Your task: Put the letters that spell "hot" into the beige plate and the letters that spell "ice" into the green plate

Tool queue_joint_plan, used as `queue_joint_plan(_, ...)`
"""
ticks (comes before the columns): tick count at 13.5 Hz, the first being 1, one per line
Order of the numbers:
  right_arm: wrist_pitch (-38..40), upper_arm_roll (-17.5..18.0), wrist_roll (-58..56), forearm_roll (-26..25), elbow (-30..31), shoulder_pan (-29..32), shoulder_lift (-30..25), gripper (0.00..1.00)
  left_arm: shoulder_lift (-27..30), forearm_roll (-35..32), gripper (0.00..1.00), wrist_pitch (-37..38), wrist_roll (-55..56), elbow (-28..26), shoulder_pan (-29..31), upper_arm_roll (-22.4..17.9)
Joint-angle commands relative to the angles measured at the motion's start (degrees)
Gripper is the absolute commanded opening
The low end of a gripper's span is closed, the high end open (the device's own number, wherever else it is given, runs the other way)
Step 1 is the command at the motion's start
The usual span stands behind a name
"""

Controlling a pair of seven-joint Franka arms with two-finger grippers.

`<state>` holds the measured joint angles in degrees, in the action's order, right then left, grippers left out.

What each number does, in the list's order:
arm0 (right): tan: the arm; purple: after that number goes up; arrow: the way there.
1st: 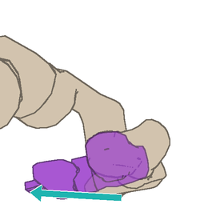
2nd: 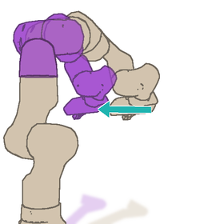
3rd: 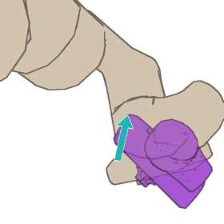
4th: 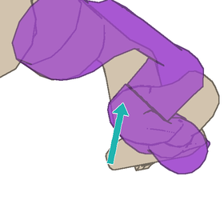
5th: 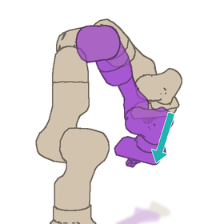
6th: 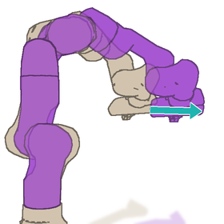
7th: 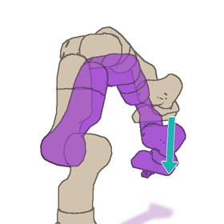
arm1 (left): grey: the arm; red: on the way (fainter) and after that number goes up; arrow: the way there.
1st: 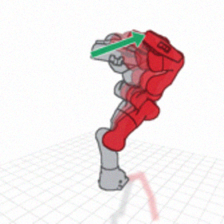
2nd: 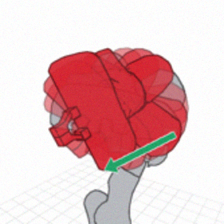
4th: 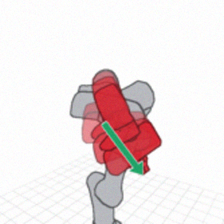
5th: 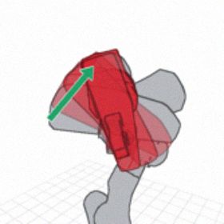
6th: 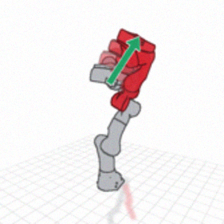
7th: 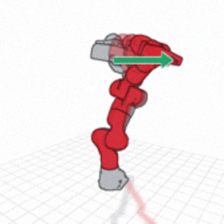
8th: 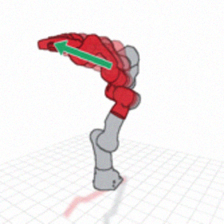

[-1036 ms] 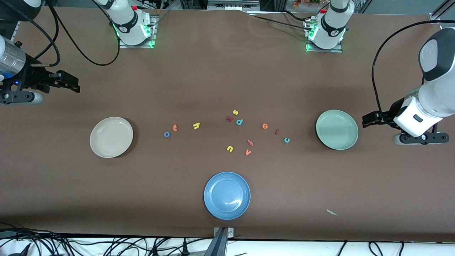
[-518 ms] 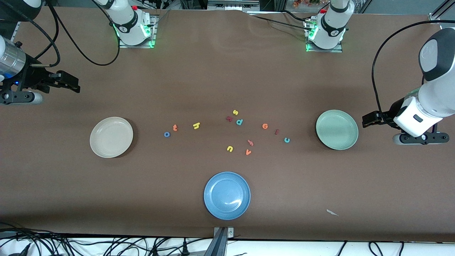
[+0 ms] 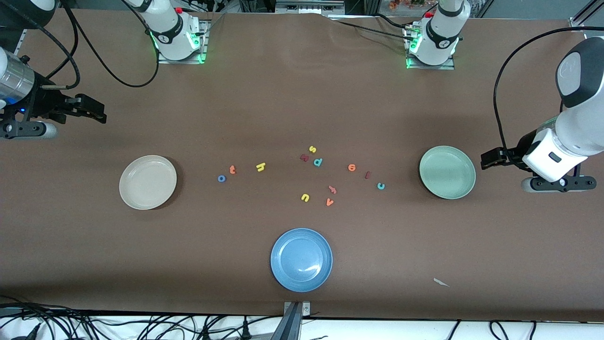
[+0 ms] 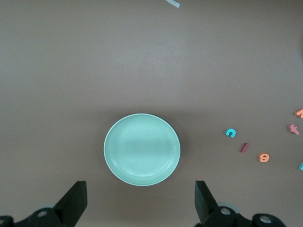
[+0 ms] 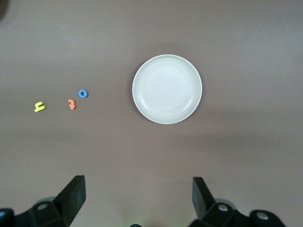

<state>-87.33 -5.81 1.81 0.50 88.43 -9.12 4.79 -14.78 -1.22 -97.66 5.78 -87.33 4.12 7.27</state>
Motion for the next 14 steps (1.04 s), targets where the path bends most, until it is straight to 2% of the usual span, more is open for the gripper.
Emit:
queue_joint_plan(1, 0.1, 0.0, 0.2, 0.1, 0.6, 0.1, -0.4, 1.0, 0.6, 1.5, 1.0, 0.2, 0.4, -0.6, -0.1, -0.1)
queue_joint_plan(6, -0.5, 0.0, 0.3, 0.1, 2.3, 0.1, -1.5, 1.0, 0.5, 1.5, 1.0, 0.1, 0.4, -0.6, -0.1, -0.1)
queue_joint_plan(14, -2.3, 0.1, 0.2, 0.0, 1.7, 0.1, -1.3, 1.0, 0.5, 1.5, 1.0, 0.2, 0.5, -0.6, -0.1, -0.1)
